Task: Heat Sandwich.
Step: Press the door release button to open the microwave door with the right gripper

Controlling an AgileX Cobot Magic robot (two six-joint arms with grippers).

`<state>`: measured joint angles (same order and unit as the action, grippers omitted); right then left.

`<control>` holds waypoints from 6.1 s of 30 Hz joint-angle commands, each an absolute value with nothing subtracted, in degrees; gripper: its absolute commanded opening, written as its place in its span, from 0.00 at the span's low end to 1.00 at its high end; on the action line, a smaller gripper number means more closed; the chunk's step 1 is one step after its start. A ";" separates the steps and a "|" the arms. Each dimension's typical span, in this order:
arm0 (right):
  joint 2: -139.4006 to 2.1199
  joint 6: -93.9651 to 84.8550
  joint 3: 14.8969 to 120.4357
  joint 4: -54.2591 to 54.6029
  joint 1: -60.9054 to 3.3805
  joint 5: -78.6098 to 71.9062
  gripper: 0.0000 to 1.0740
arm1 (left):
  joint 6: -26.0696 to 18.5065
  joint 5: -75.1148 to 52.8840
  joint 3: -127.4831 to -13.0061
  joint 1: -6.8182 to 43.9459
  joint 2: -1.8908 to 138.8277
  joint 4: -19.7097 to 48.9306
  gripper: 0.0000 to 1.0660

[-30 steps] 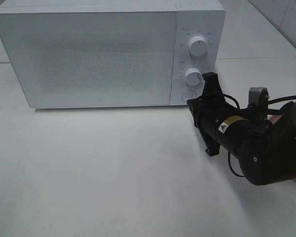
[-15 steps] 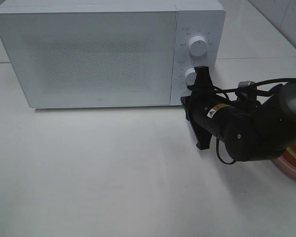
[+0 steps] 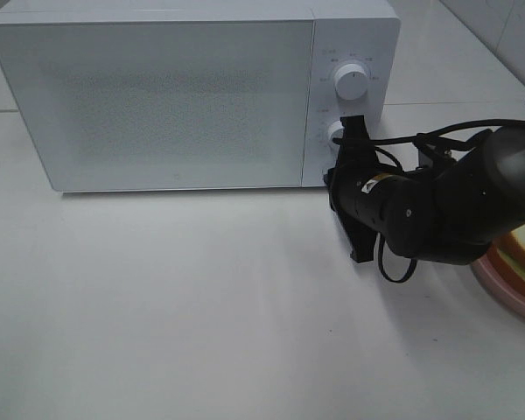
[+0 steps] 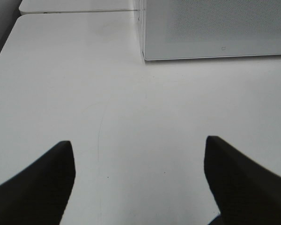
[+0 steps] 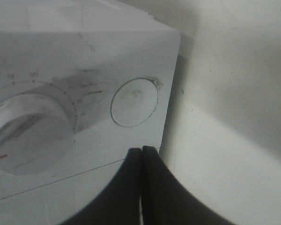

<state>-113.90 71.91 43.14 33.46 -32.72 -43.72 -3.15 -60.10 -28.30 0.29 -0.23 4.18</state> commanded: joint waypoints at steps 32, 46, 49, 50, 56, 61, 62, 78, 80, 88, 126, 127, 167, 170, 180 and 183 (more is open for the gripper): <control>-120.89 71.68 51.45 39.82 -30.42 -44.75 0.00 | -3.15 -59.42 -28.19 0.46 -1.49 4.35 0.66; -122.04 72.19 52.65 37.53 -28.59 -49.10 0.00 | -3.15 -59.42 -28.19 0.46 -1.49 4.35 0.66; -122.50 72.48 52.83 37.59 -28.59 -51.51 0.00 | -3.15 -59.42 -28.19 0.46 -1.49 4.35 0.66; -122.67 72.48 53.06 37.59 -28.59 -51.85 0.00 | -3.15 -59.42 -28.19 0.46 -1.49 4.35 0.66; -122.90 72.48 54.43 36.67 -28.59 -53.80 0.00 | -3.15 -59.42 -28.19 0.46 -1.49 4.35 0.66; -123.36 72.48 55.75 36.38 -28.07 -54.37 0.00 | -3.15 -59.42 -28.19 0.46 -1.49 4.35 0.66; -123.53 72.48 56.04 36.33 -28.02 -54.37 0.00 | -3.15 -59.42 -28.19 0.46 -1.49 4.35 0.66; -124.05 75.11 56.61 35.12 -28.02 -61.94 0.00 | -3.15 -59.42 -28.19 0.46 -1.49 4.35 0.66; -124.05 75.11 56.61 34.26 -28.02 -64.11 0.00 | -3.15 -59.42 -28.19 0.46 -1.49 4.35 0.66; -124.05 75.23 56.61 33.69 -28.02 -67.32 0.00 | -3.15 -59.42 -28.19 0.46 -1.49 4.35 0.66; -124.05 74.83 56.61 33.40 -28.02 -66.52 0.00 | -3.15 -59.42 -28.19 0.46 -1.49 4.35 0.66; -124.05 74.83 56.61 33.40 -28.02 -66.52 0.00 | -3.15 -59.42 -28.19 0.46 -1.49 4.35 0.66; -114.76 56.49 51.39 30.48 -28.02 -51.57 0.00 | -3.15 -59.42 -28.19 0.46 -1.49 4.35 0.66; -113.67 56.44 49.33 30.48 -28.02 -51.22 0.00 | -3.15 -59.42 -28.19 0.46 -1.49 4.35 0.66; -108.98 55.46 41.42 30.25 -28.02 -51.28 0.00 | -3.15 -59.42 -28.19 0.46 -1.49 4.35 0.66; -107.14 54.20 39.13 30.25 -28.02 -51.28 0.00 | -3.15 -59.42 -28.19 0.46 -1.49 4.35 0.66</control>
<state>-108.69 55.81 40.11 31.28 -28.07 -50.42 -3.15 -60.10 -28.30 0.29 -0.23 4.18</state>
